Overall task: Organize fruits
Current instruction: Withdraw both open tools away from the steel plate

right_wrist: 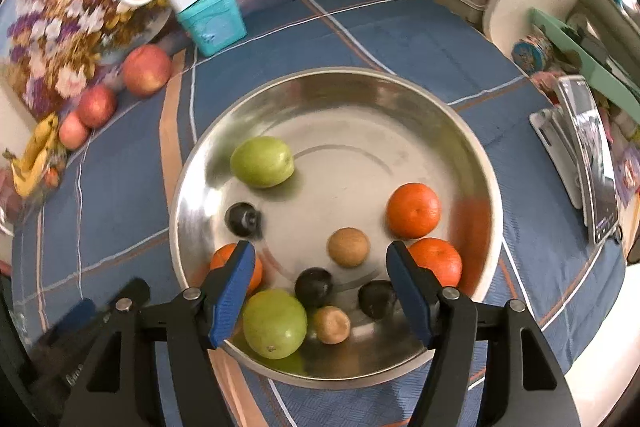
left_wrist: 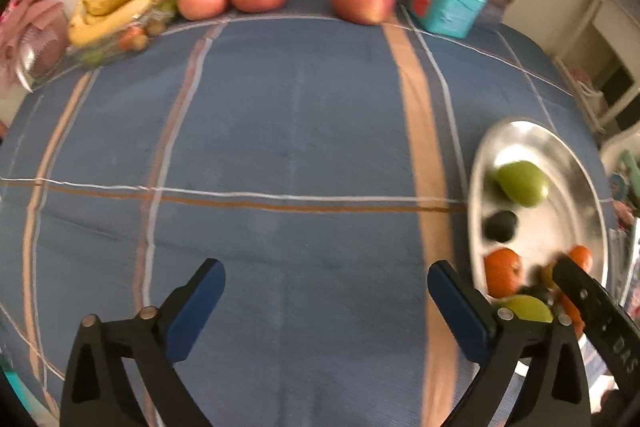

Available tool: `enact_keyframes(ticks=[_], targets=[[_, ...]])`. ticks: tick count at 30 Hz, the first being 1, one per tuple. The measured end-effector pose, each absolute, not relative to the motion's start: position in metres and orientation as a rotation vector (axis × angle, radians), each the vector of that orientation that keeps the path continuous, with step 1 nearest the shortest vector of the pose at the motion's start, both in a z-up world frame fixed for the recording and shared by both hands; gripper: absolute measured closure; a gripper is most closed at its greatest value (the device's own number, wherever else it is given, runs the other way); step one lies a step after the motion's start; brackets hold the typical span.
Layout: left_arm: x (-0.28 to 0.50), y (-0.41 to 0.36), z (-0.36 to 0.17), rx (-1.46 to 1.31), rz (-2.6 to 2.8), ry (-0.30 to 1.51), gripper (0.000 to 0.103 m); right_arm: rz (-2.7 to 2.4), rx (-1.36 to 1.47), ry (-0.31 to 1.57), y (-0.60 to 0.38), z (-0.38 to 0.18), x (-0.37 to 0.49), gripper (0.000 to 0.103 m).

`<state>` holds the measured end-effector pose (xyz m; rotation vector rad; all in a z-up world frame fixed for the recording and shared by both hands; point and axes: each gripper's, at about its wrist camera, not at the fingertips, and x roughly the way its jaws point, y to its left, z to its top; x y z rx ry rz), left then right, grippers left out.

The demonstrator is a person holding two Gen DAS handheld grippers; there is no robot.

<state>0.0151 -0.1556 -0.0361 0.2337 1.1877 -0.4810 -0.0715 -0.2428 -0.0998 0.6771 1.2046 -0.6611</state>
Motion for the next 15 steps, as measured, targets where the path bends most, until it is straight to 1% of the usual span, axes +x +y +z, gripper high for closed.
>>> enact_keyframes(ticks=[1,3,4,8,11,15], targets=[[0.016,-0.154,-0.036,0.238,-0.472,1.179,0.000,-0.654,0.666,1.209,-0.241,-0.100,-0.070,0.032],[0.018,-0.151,-0.037,0.251,-0.454,1.161,0.000,-0.646,0.643,1.217,-0.236,-0.100,-0.067,0.013],[0.019,-0.150,-0.037,0.256,-0.447,1.155,0.000,-0.643,0.629,1.218,-0.234,-0.101,-0.066,0.011],[0.021,-0.145,-0.041,0.275,-0.439,1.141,0.000,-0.639,0.589,1.222,-0.227,-0.100,-0.063,0.010],[0.024,-0.143,-0.039,0.299,-0.425,1.139,0.000,-0.637,0.568,1.221,-0.222,-0.098,-0.060,0.006],[0.025,-0.134,-0.030,0.341,-0.340,1.122,0.000,-0.625,0.542,1.217,-0.213,-0.093,-0.056,0.005]])
